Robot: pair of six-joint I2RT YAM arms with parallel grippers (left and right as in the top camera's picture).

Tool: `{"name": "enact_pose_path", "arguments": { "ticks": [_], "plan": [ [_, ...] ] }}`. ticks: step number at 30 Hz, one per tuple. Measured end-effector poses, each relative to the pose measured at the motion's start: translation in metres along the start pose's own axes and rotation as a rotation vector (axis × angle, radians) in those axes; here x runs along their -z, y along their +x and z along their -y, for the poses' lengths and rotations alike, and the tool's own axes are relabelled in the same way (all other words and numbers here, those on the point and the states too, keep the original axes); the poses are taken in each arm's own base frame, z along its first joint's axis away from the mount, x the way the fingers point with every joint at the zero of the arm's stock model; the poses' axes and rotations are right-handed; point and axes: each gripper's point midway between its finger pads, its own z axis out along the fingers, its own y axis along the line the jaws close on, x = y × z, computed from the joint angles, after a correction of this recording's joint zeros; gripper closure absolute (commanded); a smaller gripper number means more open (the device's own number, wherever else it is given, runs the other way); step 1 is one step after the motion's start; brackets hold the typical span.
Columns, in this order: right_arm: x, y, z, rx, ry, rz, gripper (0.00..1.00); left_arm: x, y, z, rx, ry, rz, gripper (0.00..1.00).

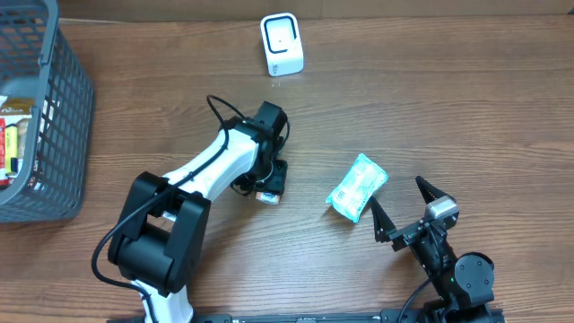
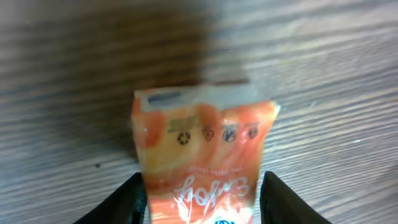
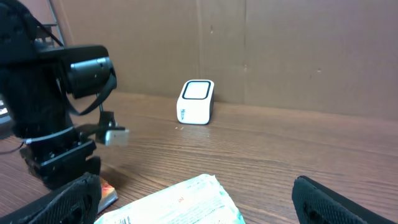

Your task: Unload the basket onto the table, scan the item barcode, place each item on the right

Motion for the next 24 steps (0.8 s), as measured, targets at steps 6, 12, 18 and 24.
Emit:
{"name": "enact_pose_path", "arguments": {
  "ticks": [6, 12, 18, 24],
  "plan": [
    [0.000, 0.000, 0.000, 0.000, 0.000, 0.000, 0.00, 0.016, -0.017, -0.007, 0.036, 0.023, 0.034, 0.47],
    [0.000, 0.000, 0.000, 0.000, 0.000, 0.000, 0.00, 0.017, -0.014, -0.012, 0.050, 0.019, 0.014, 0.47],
    [0.000, 0.000, 0.000, 0.000, 0.000, 0.000, 0.00, 0.015, -0.015, -0.011, 0.049, 0.021, 0.023, 0.48],
    [0.000, 0.000, 0.000, 0.000, 0.000, 0.000, 0.00, 0.000, -0.011, -0.014, 0.051, 0.028, 0.032, 0.54]
  ]
}}
